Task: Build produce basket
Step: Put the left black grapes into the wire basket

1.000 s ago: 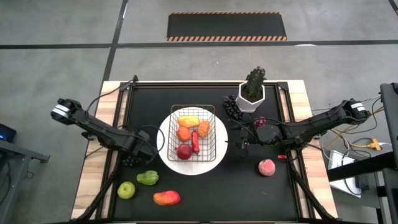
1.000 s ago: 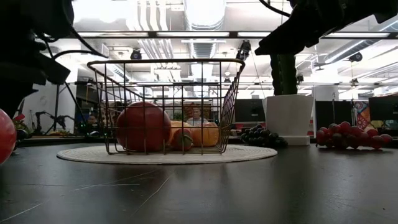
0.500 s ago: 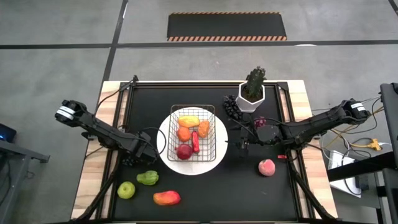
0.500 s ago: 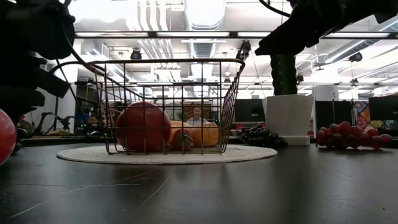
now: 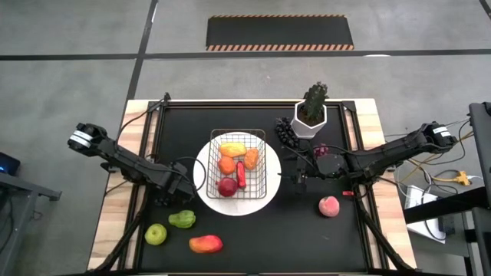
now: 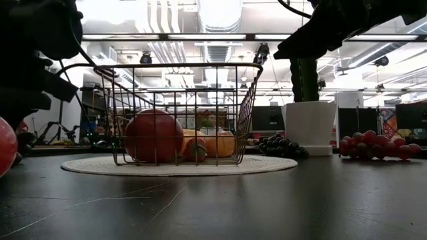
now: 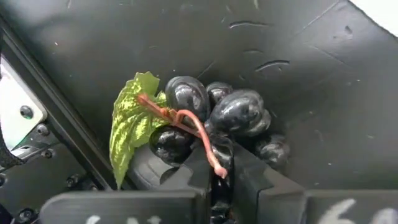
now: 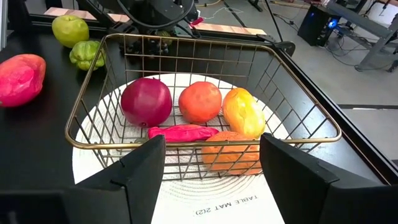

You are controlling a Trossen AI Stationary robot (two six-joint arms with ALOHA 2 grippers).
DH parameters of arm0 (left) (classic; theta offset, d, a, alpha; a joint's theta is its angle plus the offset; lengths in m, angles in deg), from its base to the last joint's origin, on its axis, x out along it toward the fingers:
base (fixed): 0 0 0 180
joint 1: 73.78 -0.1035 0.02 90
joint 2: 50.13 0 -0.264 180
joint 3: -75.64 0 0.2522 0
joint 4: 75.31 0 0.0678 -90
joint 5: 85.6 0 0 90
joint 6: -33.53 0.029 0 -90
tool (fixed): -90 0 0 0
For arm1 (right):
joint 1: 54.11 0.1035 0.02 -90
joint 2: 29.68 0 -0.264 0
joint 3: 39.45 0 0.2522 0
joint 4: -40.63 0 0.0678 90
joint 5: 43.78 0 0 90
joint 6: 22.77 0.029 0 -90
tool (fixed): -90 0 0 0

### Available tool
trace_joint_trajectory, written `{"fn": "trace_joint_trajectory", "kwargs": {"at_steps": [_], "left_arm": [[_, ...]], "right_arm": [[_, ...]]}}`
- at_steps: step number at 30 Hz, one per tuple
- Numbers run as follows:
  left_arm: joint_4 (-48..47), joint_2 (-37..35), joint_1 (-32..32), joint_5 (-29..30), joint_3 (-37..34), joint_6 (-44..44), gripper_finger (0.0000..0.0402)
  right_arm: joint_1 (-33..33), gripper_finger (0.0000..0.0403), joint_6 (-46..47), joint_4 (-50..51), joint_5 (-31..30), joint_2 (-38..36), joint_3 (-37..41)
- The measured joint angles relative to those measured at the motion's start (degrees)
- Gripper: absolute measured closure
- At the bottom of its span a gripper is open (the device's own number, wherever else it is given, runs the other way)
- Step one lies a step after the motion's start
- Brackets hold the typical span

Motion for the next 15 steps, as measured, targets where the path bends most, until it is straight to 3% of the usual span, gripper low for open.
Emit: {"fn": "trace_joint_trajectory", "kwargs": {"at_steps": [6, 15], "left_arm": [[-2.9, 0.0, 0.0, 0.6, 2.6, 1.3, 0.0389], [-7.9, -0.4, 0.0, 16.1, 13.1, 6.1, 0.0389]], "right_arm": [[0.0, 0.0162, 0.0, 0.0, 0.0, 0.0, 0.0], [0.0, 0.0161, 0.0, 0.0, 0.0, 0.0, 0.0]]}}
